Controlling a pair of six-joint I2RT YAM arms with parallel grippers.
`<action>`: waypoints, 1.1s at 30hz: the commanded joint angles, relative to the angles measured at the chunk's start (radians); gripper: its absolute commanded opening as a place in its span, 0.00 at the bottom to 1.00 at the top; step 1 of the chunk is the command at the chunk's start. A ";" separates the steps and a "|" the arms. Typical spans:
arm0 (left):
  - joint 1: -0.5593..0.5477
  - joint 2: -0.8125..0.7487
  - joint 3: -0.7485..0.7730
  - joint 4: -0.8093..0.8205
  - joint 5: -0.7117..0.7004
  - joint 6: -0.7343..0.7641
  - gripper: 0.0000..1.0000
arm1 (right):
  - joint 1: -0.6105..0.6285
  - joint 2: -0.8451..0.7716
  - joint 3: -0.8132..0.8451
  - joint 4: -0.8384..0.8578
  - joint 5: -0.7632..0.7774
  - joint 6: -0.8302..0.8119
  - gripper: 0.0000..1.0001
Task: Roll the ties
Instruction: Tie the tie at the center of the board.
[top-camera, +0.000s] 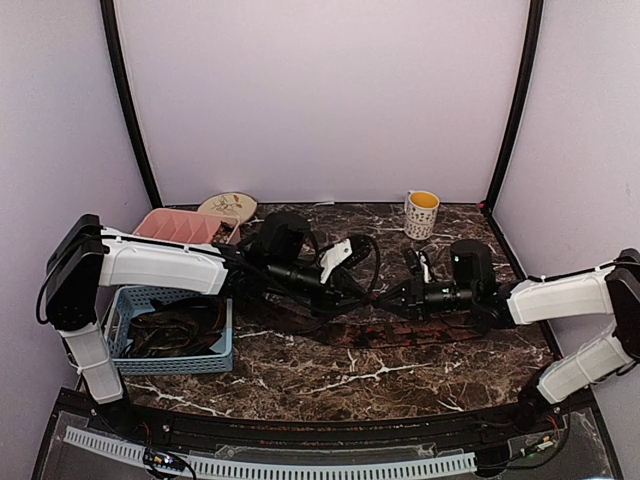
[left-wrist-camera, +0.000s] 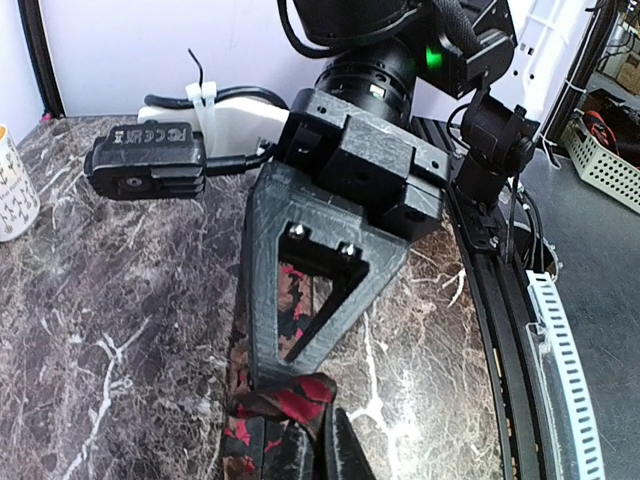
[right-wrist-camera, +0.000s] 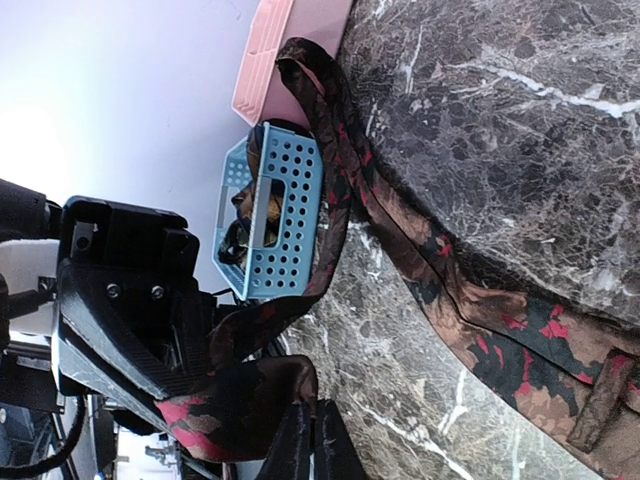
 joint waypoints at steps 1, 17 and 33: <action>0.008 -0.022 0.007 -0.030 0.033 0.012 0.01 | -0.033 -0.031 0.022 -0.172 0.024 -0.102 0.11; 0.021 0.240 0.299 -0.580 0.028 0.156 0.00 | -0.194 -0.132 0.027 -0.564 0.195 -0.317 0.39; 0.021 0.455 0.618 -0.926 -0.037 0.171 0.00 | -0.202 -0.065 0.008 -0.562 0.199 -0.334 0.35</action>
